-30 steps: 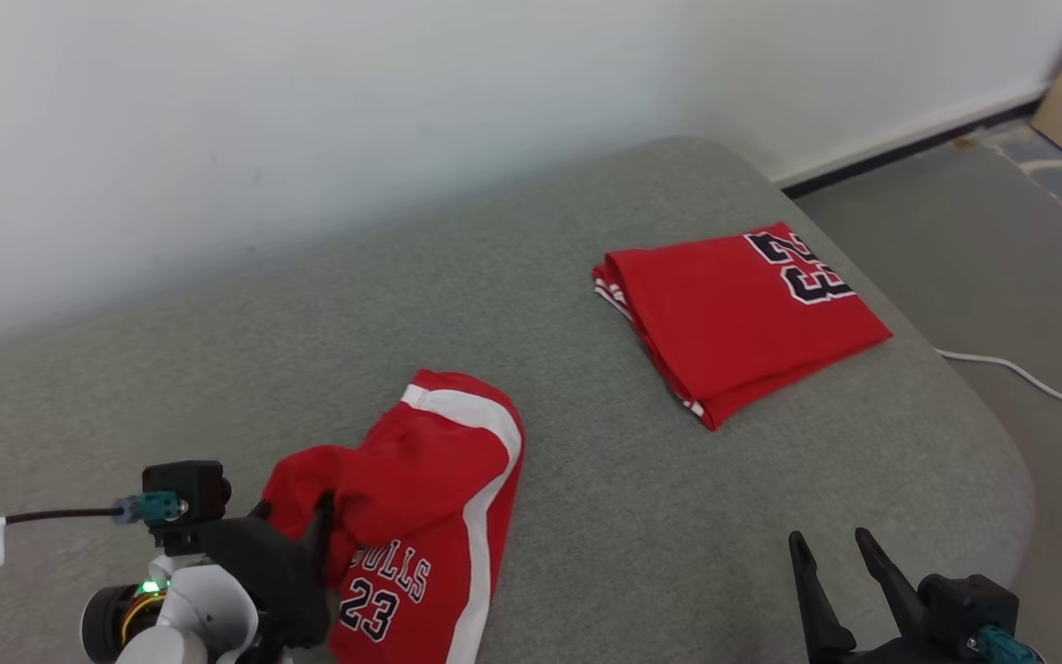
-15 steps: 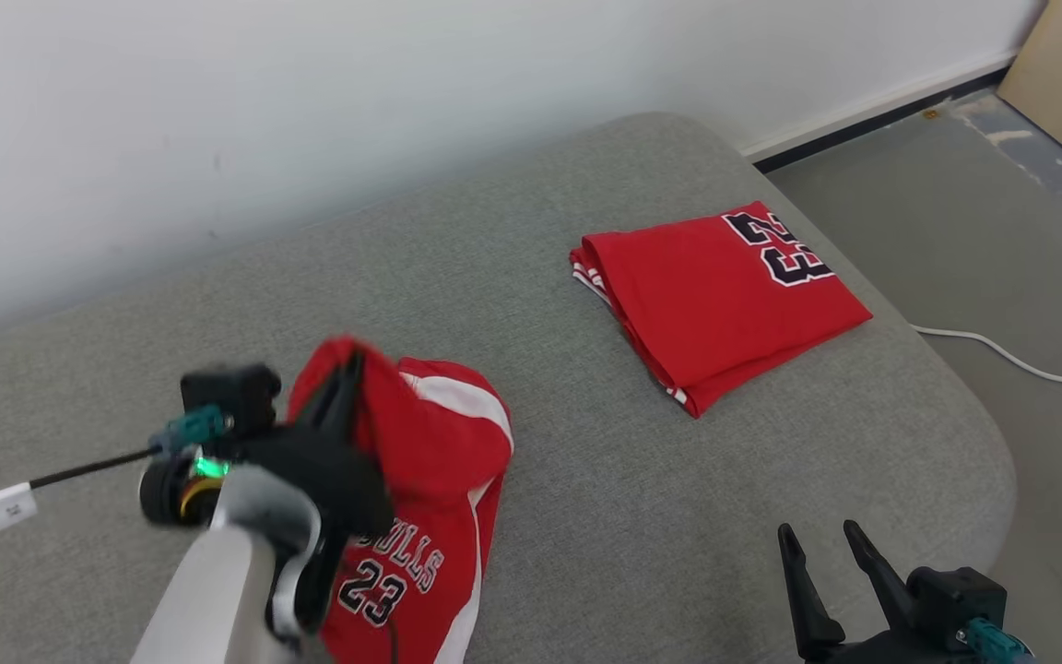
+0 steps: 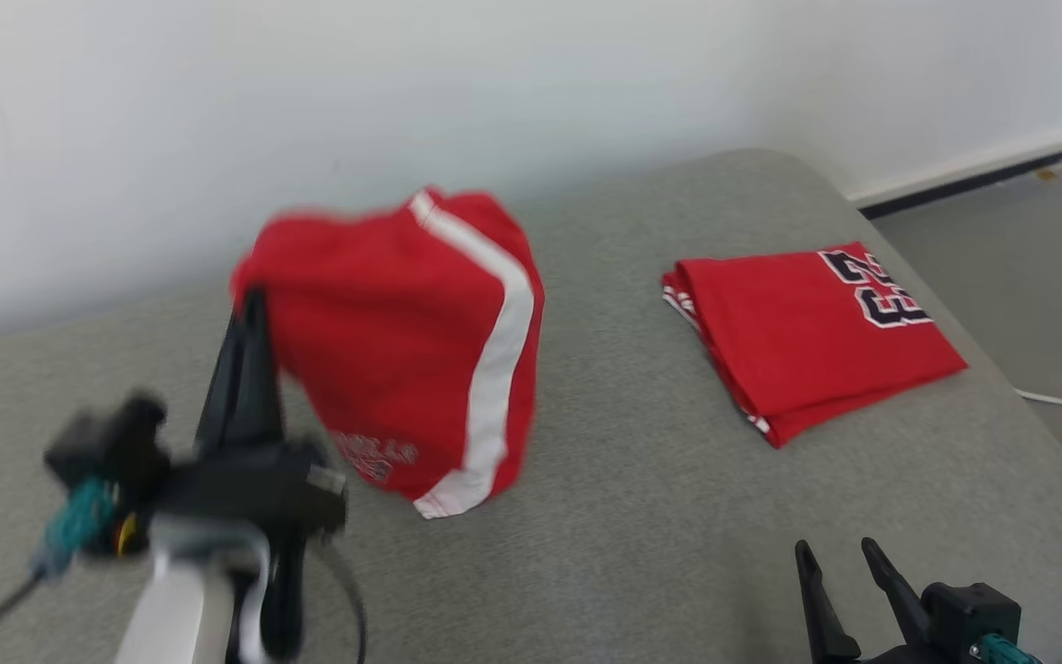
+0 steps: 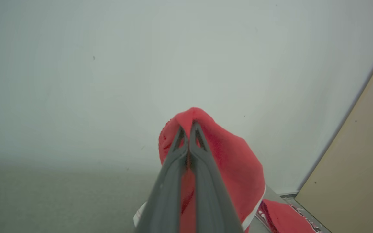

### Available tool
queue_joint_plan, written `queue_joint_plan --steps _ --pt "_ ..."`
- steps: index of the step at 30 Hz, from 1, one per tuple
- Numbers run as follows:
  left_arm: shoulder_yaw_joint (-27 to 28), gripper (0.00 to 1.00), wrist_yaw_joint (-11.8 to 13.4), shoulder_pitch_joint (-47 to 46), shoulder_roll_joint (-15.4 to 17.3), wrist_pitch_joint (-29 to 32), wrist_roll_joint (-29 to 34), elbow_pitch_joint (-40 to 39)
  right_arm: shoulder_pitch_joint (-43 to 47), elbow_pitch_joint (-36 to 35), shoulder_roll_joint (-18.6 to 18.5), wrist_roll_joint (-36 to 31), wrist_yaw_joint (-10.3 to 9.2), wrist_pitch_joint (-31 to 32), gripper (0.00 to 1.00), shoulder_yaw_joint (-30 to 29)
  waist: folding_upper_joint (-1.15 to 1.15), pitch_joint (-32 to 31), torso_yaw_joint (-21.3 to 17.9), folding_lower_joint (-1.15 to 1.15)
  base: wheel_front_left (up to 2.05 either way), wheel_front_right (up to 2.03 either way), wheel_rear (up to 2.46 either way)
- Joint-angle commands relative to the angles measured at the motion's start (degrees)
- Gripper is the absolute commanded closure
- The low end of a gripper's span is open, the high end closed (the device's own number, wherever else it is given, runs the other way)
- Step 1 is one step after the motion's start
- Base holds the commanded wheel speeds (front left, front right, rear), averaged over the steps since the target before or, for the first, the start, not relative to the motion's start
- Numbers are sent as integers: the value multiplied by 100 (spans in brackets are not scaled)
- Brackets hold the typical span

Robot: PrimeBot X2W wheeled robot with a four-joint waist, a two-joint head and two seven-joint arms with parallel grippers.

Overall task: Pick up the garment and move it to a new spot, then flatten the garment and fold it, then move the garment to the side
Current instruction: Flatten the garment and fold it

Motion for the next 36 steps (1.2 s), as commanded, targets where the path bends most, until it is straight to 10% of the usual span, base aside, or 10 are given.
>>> queue_joint_plan --steps 1,8,9,10,20,29,36 --pt "100 100 133 628 97 61 -95 -37 63 -33 10 -21 -11 25 0 11 0 -175 466 0 0 0 0" --pt "55 100 366 2547 149 254 -170 608 109 -113 -14 -24 -11 122 0 110 0 -247 972 0 0 0 0" --pt "-30 30 360 2650 222 286 -58 790 106 -124 -19 -18 -11 145 0 129 0 -256 1017 0 0 0 0" --pt "-33 0 383 2705 249 307 -59 946 94 -131 -33 -10 -11 167 0 146 0 -263 1043 0 0 0 0" --pt "218 0 757 2228 646 307 182 837 103 -166 -57 12 -11 211 0 245 0 -285 967 0 0 0 0" --pt "-388 0 -31 904 958 1566 83 1495 -38 -148 -77 40 -11 183 0 296 0 14 400 0 0 0 0" --pt "-449 0 -77 156 1234 2220 122 2183 -125 -77 -41 79 -11 72 0 273 0 267 -8 0 0 0 0"
